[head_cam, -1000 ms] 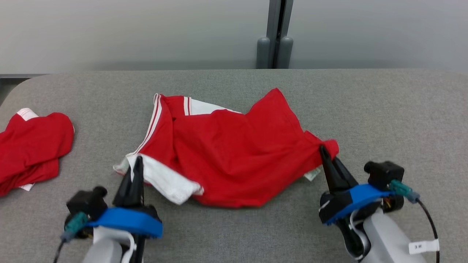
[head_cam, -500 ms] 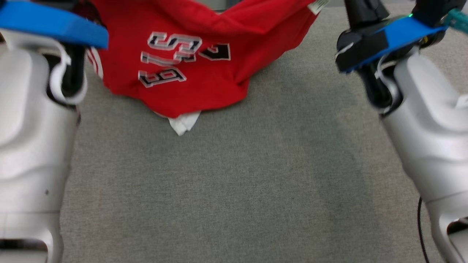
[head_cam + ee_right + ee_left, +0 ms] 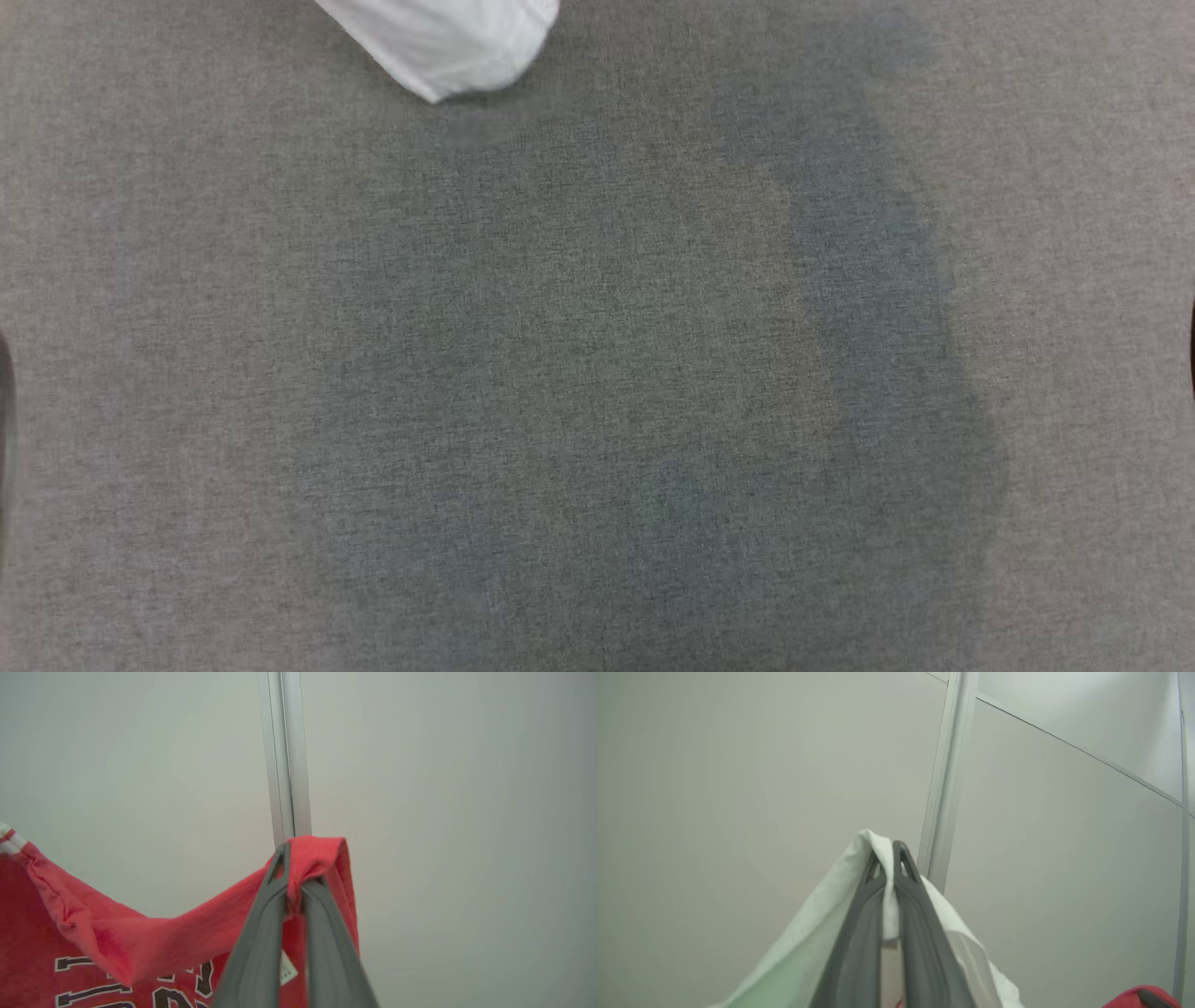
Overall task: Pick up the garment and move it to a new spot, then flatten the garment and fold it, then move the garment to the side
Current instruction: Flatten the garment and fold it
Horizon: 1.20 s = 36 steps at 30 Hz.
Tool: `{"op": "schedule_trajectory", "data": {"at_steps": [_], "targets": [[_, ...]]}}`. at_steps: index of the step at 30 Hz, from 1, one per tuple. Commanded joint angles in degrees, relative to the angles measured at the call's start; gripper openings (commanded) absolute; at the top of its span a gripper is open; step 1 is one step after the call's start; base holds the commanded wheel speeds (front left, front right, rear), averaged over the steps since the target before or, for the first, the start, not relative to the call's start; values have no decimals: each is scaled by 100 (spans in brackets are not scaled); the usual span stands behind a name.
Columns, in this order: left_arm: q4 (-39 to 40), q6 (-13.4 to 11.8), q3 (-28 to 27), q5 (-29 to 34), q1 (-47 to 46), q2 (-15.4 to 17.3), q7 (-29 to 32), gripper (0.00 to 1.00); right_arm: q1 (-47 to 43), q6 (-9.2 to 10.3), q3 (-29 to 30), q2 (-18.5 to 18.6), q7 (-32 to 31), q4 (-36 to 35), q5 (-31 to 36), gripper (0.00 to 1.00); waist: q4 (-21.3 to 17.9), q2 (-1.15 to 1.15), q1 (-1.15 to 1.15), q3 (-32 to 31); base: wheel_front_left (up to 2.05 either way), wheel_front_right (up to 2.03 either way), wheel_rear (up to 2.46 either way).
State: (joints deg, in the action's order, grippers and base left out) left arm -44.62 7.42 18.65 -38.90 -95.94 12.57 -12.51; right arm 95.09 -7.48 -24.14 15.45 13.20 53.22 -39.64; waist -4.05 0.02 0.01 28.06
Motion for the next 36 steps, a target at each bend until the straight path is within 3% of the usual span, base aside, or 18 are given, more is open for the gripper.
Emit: {"op": "schedule_trajectory", "data": {"at_steps": [1,7,14,19,25,31,36], "targets": [[-91,9,72,-21,-206,-44,-50,0,176,-2,-37,49,50,97,-6,0,-9,-2,-1,12,0,0,0],[-448,9,495,-210,-598,-142,-183,0,450,-3,-170,-55,132,458,-208,0,-45,-2,-1,0,0,0,0],[-392,9,730,-553,593,73,-271,0,-568,-3,-549,-326,191,472,-647,0,-111,-2,-1,-197,0,0,0],[208,9,440,-538,2230,91,-272,0,-1915,-2,-647,-249,199,-115,-844,0,-37,-2,-1,-414,0,0,0],[1169,9,-445,-316,4343,14,-274,0,-3804,-3,-390,-141,201,-1011,-861,0,9,-2,-1,-739,0,0,0],[1955,9,-1153,74,6369,-239,-270,0,-5443,-3,8,-186,200,-1683,-942,0,10,-2,-1,-1082,0,0,0],[2439,9,-1396,239,7696,-507,-270,0,-6557,-3,22,-184,201,-2038,-1010,0,82,-2,-1,-1408,0,0,0]]}}
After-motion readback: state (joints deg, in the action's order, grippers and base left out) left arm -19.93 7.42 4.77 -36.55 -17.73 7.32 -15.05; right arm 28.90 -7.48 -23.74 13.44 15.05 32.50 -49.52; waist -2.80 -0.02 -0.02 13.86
